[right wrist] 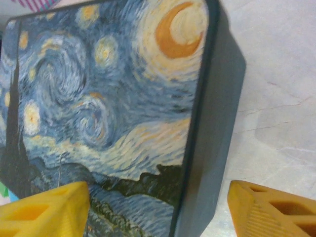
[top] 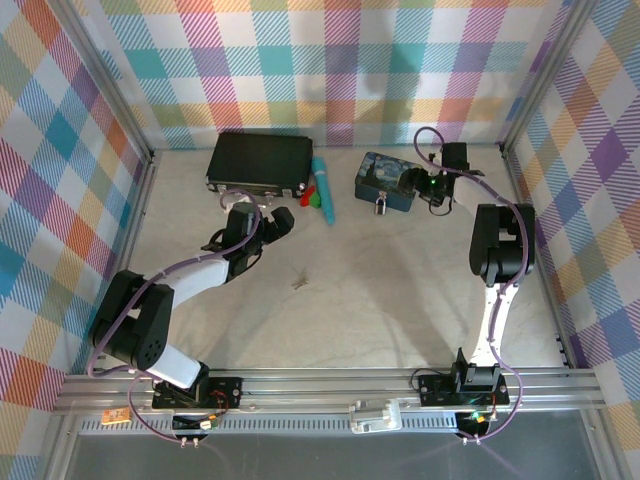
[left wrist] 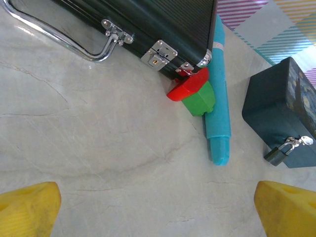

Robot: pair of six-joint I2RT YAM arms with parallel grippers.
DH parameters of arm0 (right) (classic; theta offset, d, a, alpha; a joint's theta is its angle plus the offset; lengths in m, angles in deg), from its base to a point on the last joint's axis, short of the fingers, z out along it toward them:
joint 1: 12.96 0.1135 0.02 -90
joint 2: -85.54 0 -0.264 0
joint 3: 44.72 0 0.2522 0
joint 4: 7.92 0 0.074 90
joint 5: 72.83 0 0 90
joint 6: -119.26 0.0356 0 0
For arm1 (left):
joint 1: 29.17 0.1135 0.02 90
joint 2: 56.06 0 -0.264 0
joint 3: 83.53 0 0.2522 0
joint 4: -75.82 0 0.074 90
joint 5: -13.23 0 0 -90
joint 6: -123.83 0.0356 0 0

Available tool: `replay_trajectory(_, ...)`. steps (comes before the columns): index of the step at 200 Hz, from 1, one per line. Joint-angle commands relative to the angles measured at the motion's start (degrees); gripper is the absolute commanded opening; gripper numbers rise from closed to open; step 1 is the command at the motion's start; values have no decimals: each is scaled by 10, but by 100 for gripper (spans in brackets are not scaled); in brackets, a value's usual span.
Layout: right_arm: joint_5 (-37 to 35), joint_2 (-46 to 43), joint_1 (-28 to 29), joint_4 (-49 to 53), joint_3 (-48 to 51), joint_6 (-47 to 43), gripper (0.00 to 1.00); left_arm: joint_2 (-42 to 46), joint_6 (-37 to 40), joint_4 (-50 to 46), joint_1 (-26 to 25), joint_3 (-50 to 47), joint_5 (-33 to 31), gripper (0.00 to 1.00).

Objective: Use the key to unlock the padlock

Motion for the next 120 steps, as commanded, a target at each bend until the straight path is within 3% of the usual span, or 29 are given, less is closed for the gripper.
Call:
replay_trajectory(1, -7, -23, 4, 29, 43, -31, 63, -6, -8, 29, -3, 16, 15, 100)
replay_trajectory(24, -19, -49, 3, 47, 74, -51, 50, -11, -8, 30, -5, 24, 23, 100)
replay_trajectory(81, -40, -134, 3, 106, 166, -95, 41, -10, -7, 25, -6, 27, 25, 100)
replay_trajectory(98, -37, -161, 3, 118, 207, -100, 41, -7, -5, 22, -6, 26, 24, 100)
replay_trajectory(120, -43, -203, 3, 116, 253, -93, 52, -5, -4, 17, -6, 28, 25, 100)
